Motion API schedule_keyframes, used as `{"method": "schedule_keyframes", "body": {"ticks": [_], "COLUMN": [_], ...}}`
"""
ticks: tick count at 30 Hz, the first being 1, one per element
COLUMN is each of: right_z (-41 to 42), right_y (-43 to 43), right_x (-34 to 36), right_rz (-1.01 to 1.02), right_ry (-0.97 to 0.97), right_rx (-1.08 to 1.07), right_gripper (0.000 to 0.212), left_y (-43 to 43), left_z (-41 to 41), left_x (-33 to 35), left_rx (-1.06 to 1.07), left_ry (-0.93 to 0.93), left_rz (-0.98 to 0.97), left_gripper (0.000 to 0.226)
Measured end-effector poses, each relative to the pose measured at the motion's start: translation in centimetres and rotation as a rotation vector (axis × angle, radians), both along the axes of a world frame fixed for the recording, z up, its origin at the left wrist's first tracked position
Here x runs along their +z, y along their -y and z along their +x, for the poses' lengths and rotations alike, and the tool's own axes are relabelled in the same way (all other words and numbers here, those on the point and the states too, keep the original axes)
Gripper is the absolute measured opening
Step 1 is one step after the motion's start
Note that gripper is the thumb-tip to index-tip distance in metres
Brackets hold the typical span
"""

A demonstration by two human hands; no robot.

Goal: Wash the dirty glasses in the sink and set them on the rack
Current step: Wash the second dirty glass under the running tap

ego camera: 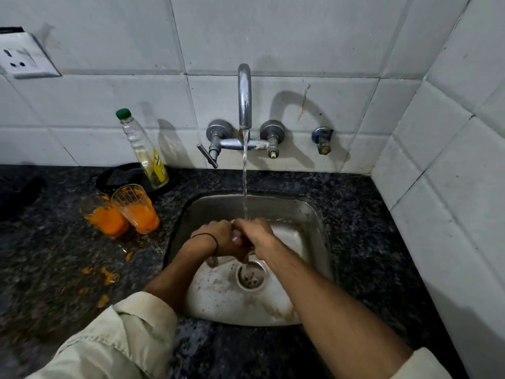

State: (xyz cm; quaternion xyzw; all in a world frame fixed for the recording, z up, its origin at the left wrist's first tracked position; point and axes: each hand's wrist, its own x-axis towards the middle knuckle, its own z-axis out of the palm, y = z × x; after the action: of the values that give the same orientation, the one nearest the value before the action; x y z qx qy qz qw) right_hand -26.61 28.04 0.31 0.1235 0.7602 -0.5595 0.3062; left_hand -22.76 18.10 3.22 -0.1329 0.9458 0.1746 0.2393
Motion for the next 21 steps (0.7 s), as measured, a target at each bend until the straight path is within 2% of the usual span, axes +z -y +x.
{"method": "schedule_keyframes", "body": {"ticks": [2,4,6,8,9,10,13,14,16,18,21], "right_z": [-0.5,-0.6,-0.6,-0.7,-0.8,-0.9,-0.3,-0.2,-0.4,-1.3,-2.9], "right_y": [-0.7,-1.1,-1.2,-1.1,-1.0,-0.8,0.2,0.5,0.6,-0.2,-2.1], "right_x": [0.9,2.3,3.3,4.1,4.4,4.5,4.7,4.8,5.5,6.8,8.7], "right_rz": [0.132,0.231,0.201,0.174,0.175,0.196,0.377,0.423,0.510,0.533,0.292], "right_ry": [-0.262,-0.501,-0.615,-0.682,-0.728,-0.763,-0.734,-0.731,-0.787,-0.835,-0.683], "right_rx": [0.179,0.433,0.601,0.599,0.551,0.483,0.355,0.341,0.368,0.496,0.694], "right_gripper": [0.024,0.030,0.037,0.035,0.036,0.039,0.050,0.052,0.052,0.048,0.048], "left_y": [0.7,1.0,1.5,1.1,0.5,-0.3,-3.1,-3.6,-3.4,-2.0,0.4], "left_z": [0.5,1.2,1.6,1.5,1.3,1.0,0.3,0.2,-0.1,-0.5,-0.5], "left_x": [-0.9,-1.7,-3.3,-3.7,-3.4,-2.8,-1.4,-1.2,-1.5,-1.5,-0.8], "left_rx": [0.107,0.198,0.224,0.292,0.332,0.357,0.380,0.413,0.422,0.357,0.214], "left_ry": [-0.039,-0.054,-0.098,-0.147,-0.232,-0.343,-0.662,-0.729,-0.744,-0.623,-0.364], "left_rz": [0.483,0.864,1.169,1.357,1.298,1.154,0.500,0.416,0.509,0.766,1.167], "left_gripper": [0.029,0.018,0.028,0.043,0.043,0.039,0.022,0.022,0.026,0.034,0.034]}}
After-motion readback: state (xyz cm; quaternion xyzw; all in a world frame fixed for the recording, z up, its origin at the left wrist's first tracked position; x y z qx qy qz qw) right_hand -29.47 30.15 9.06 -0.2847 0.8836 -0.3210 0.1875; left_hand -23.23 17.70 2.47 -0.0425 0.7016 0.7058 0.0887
